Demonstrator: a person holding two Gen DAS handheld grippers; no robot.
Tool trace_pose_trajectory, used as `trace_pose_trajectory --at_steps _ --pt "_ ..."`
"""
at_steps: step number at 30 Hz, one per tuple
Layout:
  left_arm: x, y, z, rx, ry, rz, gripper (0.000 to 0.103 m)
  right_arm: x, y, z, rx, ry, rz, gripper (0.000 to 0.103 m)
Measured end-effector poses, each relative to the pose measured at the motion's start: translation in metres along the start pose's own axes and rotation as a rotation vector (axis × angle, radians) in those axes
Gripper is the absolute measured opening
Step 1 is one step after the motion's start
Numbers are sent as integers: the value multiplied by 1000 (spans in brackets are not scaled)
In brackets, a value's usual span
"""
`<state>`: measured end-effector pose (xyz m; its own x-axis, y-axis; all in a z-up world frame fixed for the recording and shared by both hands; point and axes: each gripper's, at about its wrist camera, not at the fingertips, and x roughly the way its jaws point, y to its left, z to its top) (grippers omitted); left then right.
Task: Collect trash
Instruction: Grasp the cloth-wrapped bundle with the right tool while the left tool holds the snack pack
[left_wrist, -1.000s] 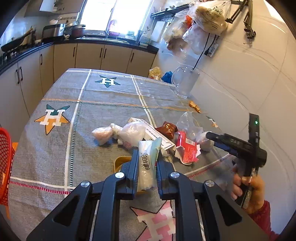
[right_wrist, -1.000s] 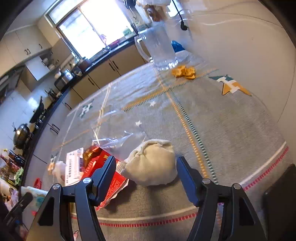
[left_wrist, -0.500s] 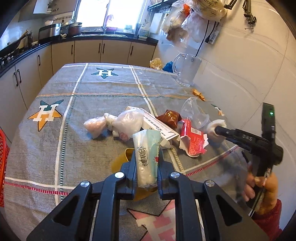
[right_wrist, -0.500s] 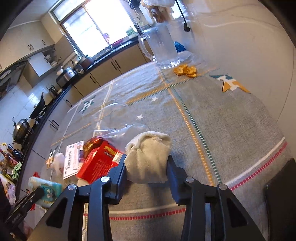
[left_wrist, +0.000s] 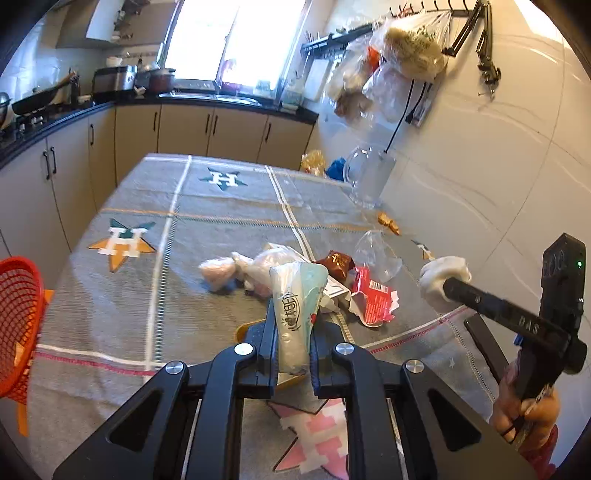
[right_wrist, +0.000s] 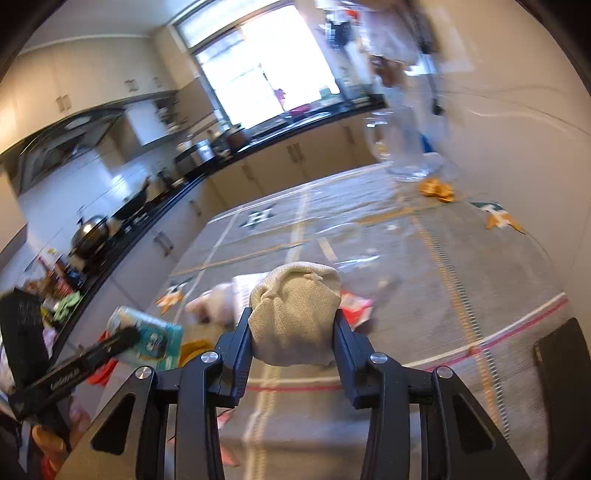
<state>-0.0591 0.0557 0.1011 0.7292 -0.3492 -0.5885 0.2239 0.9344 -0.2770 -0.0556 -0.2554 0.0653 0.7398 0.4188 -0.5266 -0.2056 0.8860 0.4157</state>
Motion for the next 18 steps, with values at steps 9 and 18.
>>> trace_pose_trajectory --at_steps 9,18 --pt "-42 6 -11 20 -65 66 12 0 52 -22 -102 42 72 43" --pt "-53 17 -19 7 -80 99 12 5 75 -29 -158 63 106 43"
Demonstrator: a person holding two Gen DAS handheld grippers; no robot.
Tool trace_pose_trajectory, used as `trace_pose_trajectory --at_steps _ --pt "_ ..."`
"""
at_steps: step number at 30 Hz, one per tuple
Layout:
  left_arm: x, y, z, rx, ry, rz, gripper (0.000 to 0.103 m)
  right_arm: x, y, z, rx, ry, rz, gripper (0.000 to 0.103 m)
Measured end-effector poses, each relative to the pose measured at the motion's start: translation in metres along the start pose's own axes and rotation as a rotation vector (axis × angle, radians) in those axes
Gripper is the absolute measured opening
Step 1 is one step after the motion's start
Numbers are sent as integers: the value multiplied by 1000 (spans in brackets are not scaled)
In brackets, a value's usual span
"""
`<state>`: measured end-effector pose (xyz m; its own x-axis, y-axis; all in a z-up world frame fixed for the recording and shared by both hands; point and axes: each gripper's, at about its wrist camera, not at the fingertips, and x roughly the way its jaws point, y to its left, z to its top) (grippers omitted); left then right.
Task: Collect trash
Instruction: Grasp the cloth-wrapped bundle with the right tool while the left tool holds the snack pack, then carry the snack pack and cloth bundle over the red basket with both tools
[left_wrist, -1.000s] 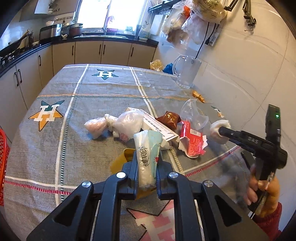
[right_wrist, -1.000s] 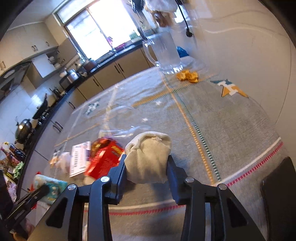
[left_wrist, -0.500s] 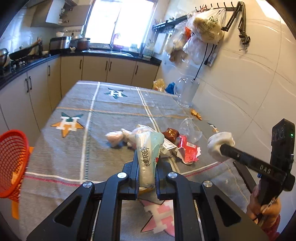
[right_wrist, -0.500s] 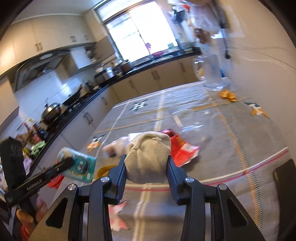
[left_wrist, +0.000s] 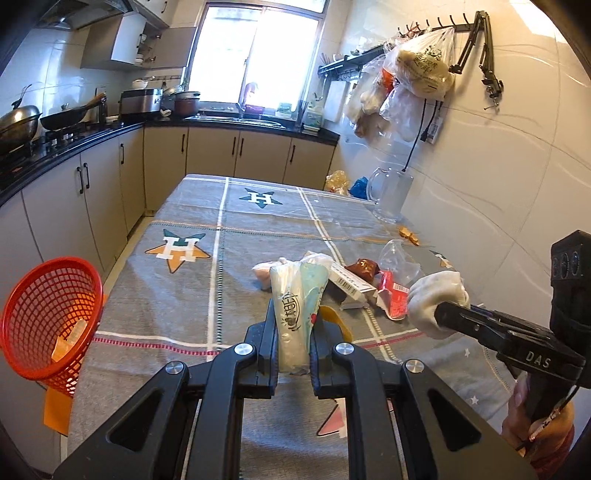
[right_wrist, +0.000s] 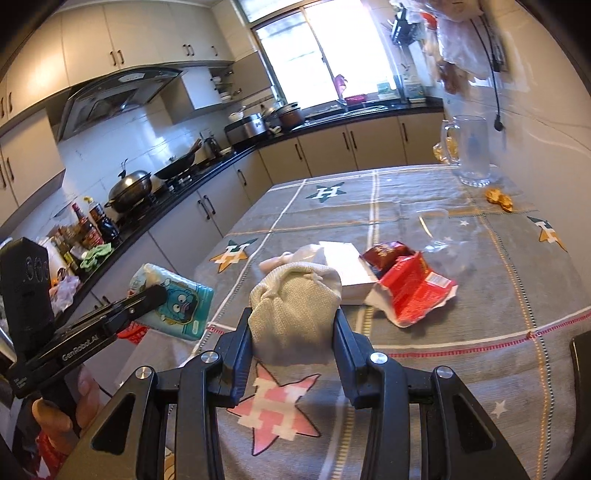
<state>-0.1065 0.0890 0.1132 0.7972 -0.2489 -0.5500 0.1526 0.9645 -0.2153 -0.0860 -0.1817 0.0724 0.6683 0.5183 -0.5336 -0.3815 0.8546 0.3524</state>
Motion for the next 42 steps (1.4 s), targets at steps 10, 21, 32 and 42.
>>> trace_pose_trajectory --at_steps 10,21,32,42 --pt "-4 9 -3 -15 -8 19 12 9 17 -3 -27 29 26 43" --pt "-6 23 -5 -33 -14 40 12 24 37 0 -64 60 50 43" --pt "-15 55 -8 -84 -36 84 12 58 65 8 -106 119 89 43" --pt "-36 102 -6 -149 -80 140 12 89 117 20 -181 164 131 43"
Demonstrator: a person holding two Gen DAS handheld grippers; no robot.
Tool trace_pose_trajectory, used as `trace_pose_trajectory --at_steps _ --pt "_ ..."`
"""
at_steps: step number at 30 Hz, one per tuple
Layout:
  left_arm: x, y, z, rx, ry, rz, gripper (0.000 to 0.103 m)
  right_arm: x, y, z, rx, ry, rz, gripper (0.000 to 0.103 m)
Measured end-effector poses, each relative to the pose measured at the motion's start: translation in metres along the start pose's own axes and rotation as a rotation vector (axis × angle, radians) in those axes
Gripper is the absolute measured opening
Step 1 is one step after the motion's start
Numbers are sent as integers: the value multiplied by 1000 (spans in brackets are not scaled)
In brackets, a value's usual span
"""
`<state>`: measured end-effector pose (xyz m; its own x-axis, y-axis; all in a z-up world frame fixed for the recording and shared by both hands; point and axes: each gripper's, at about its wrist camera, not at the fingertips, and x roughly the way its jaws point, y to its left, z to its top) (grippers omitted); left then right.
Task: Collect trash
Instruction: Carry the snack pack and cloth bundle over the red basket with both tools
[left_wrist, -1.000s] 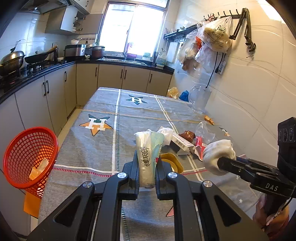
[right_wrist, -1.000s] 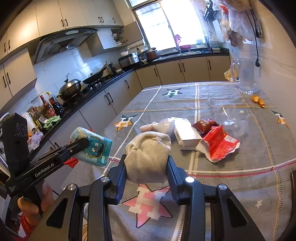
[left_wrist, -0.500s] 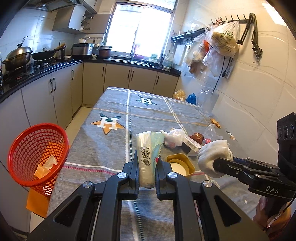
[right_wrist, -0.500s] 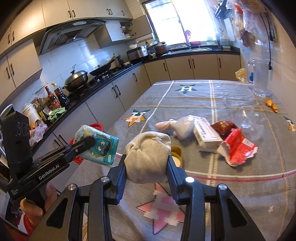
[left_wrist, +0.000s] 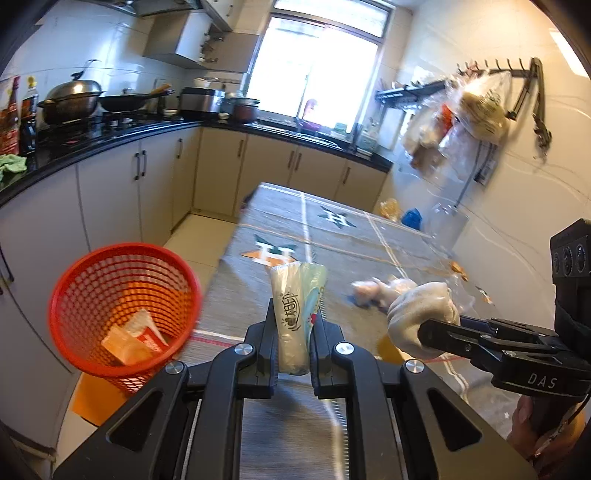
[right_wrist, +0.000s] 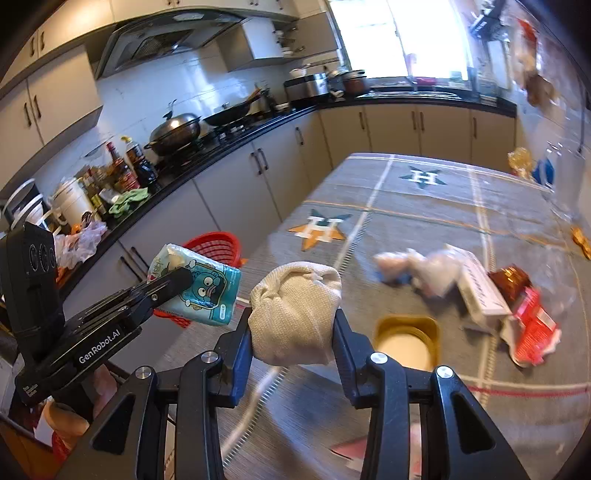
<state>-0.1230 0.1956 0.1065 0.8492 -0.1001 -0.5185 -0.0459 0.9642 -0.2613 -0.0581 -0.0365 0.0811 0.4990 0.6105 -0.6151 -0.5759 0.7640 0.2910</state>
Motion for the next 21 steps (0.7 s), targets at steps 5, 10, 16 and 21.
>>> trace_pose_trajectory --at_steps 5,10,16,21 --pt "-9 30 9 -37 -24 42 12 17 27 16 -44 17 27 43" --pt "-13 66 16 -80 -35 94 12 37 52 34 -74 34 61 43" --pt "-5 108 15 -149 -19 132 12 75 80 51 -76 94 127 44" --pt "8 134 7 -193 9 162 12 106 104 58 -96 125 152 44"
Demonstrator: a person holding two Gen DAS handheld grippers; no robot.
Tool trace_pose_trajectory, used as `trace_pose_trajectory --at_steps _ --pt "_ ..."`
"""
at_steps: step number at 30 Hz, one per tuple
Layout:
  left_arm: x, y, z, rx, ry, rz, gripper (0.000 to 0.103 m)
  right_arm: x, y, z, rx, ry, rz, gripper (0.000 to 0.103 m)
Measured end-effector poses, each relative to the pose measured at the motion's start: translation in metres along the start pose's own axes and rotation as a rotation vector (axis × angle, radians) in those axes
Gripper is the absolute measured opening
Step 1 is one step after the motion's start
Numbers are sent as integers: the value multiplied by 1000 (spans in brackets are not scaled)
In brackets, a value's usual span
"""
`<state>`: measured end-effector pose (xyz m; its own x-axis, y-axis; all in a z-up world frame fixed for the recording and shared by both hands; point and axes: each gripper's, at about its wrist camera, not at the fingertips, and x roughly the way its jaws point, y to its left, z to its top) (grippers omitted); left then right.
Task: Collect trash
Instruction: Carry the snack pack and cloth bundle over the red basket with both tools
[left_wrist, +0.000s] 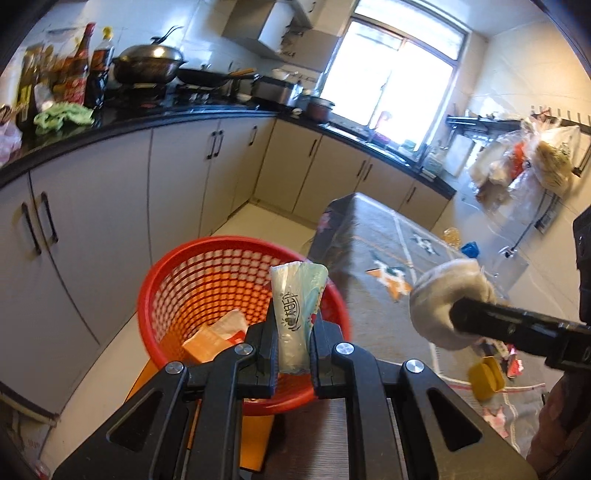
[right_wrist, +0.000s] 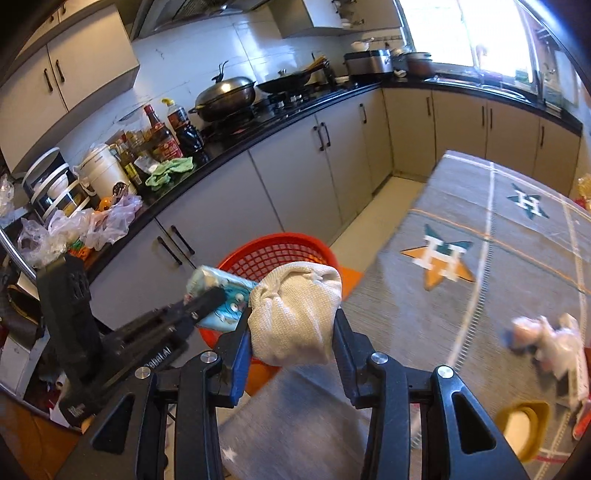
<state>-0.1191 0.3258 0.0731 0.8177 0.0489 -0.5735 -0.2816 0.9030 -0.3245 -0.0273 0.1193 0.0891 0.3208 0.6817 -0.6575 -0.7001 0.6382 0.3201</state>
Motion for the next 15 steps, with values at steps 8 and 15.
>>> trace_pose_trajectory --at_steps 8,15 --pt "18 28 -3 -54 27 18 12 49 12 12 1 41 4 46" --pt "20 34 -4 -64 28 32 15 71 13 18 13 61 -7 51"
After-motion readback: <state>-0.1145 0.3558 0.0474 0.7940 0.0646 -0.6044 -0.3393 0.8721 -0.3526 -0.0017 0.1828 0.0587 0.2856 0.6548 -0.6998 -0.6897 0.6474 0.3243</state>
